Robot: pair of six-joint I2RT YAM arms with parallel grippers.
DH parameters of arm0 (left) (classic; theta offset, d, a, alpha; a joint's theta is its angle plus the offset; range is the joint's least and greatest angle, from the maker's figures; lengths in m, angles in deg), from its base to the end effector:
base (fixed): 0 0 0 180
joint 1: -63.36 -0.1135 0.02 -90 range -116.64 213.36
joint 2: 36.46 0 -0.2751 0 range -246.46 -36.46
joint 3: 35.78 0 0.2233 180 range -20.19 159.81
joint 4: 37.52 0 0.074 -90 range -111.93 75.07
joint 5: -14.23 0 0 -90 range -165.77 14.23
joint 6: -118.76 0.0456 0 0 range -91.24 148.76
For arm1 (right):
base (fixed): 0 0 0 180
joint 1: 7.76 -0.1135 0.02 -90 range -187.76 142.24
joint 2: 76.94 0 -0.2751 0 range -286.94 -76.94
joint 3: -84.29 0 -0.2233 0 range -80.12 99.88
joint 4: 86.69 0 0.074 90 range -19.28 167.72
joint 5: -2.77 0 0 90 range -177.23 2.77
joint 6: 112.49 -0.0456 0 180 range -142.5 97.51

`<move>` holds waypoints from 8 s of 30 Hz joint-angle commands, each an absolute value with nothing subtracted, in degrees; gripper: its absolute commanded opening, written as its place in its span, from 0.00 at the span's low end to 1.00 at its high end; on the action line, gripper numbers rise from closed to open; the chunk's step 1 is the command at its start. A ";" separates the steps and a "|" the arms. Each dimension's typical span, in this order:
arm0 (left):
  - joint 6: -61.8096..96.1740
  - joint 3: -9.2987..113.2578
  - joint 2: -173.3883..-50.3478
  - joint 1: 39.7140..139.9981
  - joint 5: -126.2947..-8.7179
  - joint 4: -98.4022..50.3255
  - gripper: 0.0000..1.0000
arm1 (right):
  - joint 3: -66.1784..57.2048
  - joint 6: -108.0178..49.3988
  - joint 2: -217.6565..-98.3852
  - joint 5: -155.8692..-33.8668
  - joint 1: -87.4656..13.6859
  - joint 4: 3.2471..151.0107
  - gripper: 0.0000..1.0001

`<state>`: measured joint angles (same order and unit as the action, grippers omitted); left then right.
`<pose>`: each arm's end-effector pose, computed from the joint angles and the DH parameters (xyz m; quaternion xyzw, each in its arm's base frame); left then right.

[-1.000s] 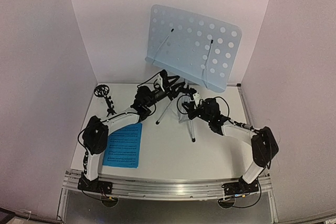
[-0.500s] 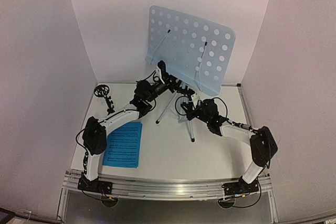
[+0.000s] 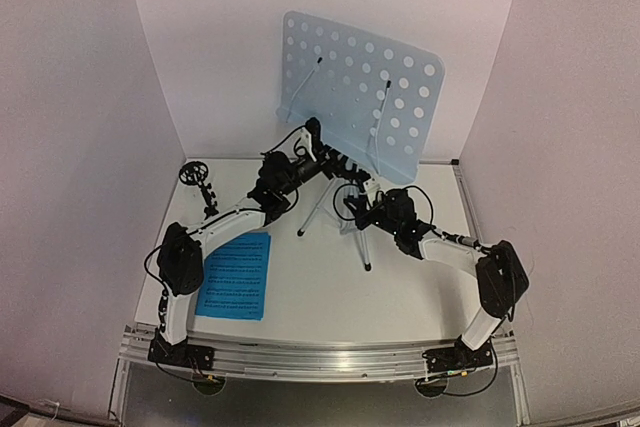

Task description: Pack up the instrument practice props

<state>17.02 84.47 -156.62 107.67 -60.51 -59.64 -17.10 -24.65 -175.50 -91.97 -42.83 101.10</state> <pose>0.3428 -0.3514 0.3963 0.2608 0.4997 -0.4519 0.6915 0.3151 0.2258 0.2842 -0.2451 0.7382 0.2309 0.5846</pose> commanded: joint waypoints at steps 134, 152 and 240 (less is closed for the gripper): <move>32.69 54.55 -138.40 100.78 -36.33 -43.11 0.77 | -9.54 -25.20 -175.95 -91.90 -42.22 126.03 0.00; 39.53 51.00 -148.52 100.47 -52.47 -42.24 0.67 | -9.21 -22.99 -176.76 -98.87 -42.27 120.73 0.00; 45.47 71.06 -166.33 107.15 -46.33 -50.66 0.00 | 7.98 -18.23 -190.04 -115.31 -37.56 103.42 0.78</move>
<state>41.67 65.68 -166.59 103.15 -51.19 -44.48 6.01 -18.90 -188.86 -116.67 -34.29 98.96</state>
